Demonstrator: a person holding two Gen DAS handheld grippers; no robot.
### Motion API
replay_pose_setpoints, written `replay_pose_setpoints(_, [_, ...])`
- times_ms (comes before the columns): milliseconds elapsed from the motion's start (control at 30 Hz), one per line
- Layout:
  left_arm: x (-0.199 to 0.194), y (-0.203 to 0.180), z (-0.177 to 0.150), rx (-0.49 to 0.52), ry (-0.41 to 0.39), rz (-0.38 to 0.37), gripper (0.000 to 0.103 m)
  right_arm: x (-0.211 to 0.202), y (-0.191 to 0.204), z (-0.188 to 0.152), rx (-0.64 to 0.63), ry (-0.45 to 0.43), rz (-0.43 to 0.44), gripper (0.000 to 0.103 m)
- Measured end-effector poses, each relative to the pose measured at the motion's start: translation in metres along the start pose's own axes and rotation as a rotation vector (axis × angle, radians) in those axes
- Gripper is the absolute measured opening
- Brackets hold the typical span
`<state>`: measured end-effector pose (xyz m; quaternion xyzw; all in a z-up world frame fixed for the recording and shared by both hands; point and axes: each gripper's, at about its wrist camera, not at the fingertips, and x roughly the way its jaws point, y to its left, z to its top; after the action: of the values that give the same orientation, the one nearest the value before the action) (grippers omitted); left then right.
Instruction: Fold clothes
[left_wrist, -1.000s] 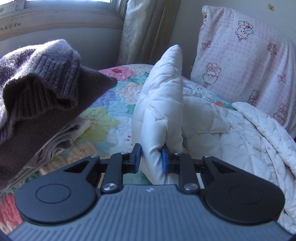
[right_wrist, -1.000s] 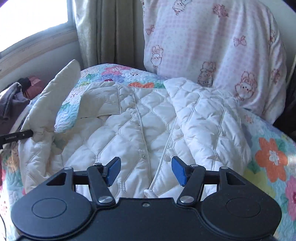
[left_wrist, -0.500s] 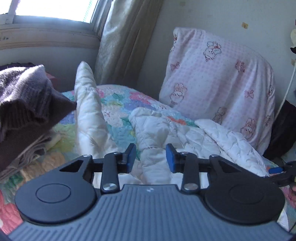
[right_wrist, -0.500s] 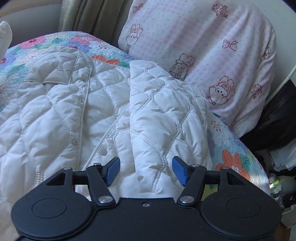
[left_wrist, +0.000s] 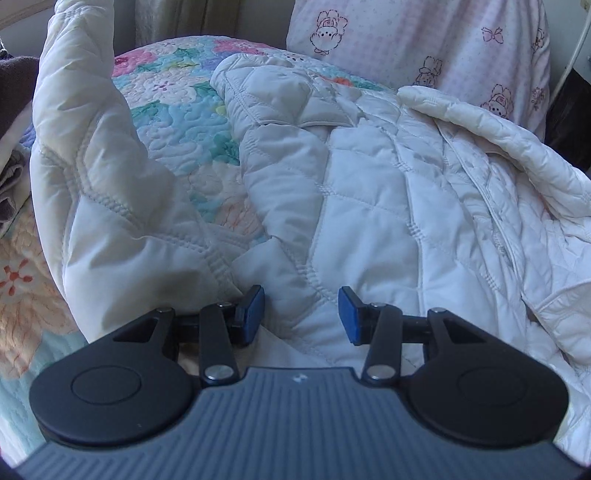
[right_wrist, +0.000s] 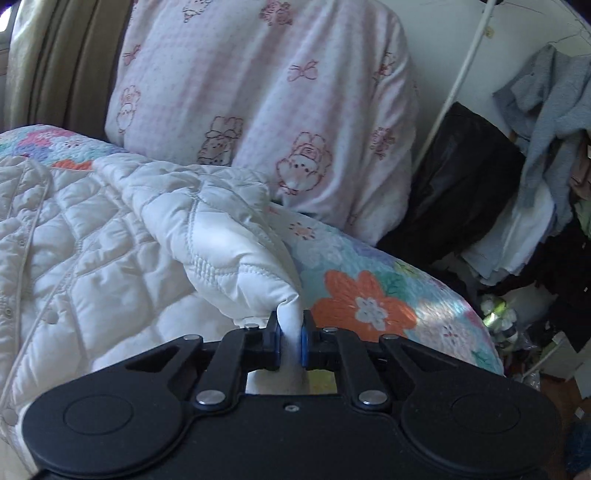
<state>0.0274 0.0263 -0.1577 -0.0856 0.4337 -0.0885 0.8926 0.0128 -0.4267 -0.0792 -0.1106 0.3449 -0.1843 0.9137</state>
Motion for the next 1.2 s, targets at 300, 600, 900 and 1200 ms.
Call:
replay_pose_setpoints(300, [0.013, 0.008, 0.006, 0.033, 0.007, 0.029, 0.044, 0.022, -0.057, -0.068, 0.206, 0.176, -0.071, 0.010])
replay_pose_setpoints(600, [0.023, 0.032, 0.018, 0.062, -0.016, 0.187, 0.045, -0.001, -0.042, -0.117, 0.187, 0.297, 0.021, 0.013])
replay_pose_setpoints(900, [-0.003, 0.006, 0.019, 0.138, -0.114, 0.031, 0.042, -0.106, -0.009, -0.057, 0.230, 0.094, 0.216, 0.030])
replay_pose_setpoints(1200, [0.018, -0.045, -0.010, 0.203, 0.009, -0.153, 0.044, -0.050, 0.120, -0.023, -0.455, -0.050, 0.078, 0.043])
